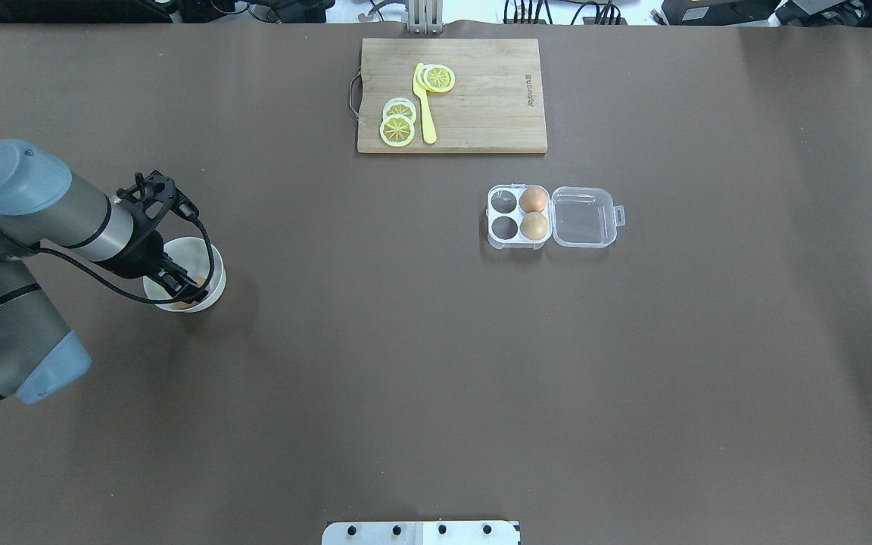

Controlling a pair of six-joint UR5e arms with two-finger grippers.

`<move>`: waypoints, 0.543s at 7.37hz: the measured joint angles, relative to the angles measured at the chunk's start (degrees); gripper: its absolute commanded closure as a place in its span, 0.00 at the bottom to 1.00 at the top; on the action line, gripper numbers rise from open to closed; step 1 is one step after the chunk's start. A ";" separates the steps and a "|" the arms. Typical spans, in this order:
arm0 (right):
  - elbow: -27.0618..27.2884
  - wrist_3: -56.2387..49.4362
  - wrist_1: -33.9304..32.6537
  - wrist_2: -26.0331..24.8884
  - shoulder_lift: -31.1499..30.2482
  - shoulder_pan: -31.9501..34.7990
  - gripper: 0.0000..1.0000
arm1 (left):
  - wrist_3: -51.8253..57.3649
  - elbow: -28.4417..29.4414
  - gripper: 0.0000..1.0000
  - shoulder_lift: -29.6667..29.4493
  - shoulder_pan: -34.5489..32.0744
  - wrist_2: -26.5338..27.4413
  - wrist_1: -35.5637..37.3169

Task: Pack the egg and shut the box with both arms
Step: 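Close the left gripper on the brown egg and lift it out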

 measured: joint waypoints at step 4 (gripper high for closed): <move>0.09 0.10 0.00 0.08 0.00 0.01 0.01 | -2.24 0.31 0.89 0.00 0.00 -0.11 0.00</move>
